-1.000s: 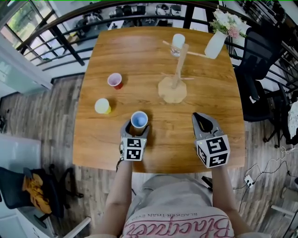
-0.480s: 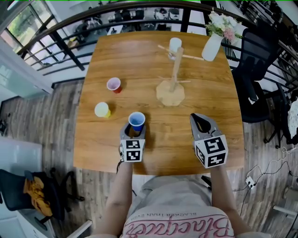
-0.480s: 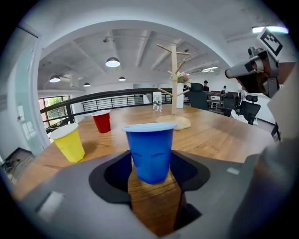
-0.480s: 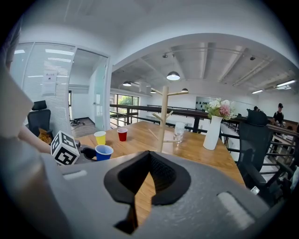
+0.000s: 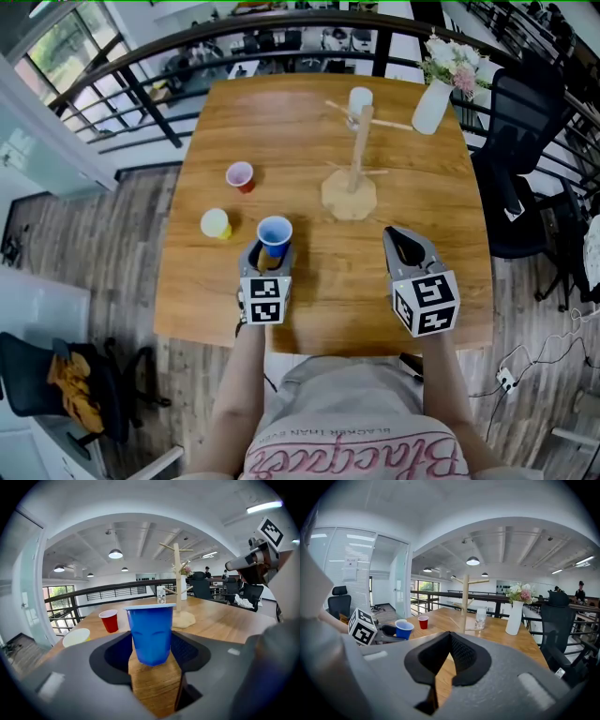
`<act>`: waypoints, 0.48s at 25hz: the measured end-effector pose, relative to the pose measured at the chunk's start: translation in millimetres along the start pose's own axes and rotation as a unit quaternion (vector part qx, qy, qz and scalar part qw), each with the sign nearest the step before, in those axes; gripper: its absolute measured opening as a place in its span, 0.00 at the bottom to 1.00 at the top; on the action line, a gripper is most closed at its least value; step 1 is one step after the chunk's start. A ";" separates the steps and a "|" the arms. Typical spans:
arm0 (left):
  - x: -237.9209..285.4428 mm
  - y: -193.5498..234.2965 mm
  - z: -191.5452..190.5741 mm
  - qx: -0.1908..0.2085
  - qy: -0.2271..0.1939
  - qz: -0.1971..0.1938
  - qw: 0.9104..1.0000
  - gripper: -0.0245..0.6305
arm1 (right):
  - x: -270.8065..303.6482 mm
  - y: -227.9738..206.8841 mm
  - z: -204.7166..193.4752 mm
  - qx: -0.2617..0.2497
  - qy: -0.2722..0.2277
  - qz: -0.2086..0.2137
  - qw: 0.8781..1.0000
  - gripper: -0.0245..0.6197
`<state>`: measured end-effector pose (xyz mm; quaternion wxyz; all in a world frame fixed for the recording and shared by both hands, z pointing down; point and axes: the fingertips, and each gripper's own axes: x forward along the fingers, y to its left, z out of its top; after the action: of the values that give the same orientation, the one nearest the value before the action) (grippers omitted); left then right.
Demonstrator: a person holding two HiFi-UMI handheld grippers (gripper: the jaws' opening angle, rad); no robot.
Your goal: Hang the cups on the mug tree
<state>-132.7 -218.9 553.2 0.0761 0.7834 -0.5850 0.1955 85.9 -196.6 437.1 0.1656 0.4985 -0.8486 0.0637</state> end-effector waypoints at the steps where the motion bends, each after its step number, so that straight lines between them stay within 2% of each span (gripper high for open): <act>1: -1.3 1.7 4.3 0.001 -0.005 0.002 1.000 0.45 | 0.2 0.2 2.0 0.001 -0.003 0.000 1.000 0.04; 12: -8.5 16.3 52.8 0.018 -0.049 0.016 0.998 0.44 | 2.5 0.8 30.8 0.009 -0.041 0.003 0.999 0.04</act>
<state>-138.7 -234.7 499.8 0.0298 0.7836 -0.5973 0.1684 77.4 -206.7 409.2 0.1267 0.4994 -0.8555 0.0512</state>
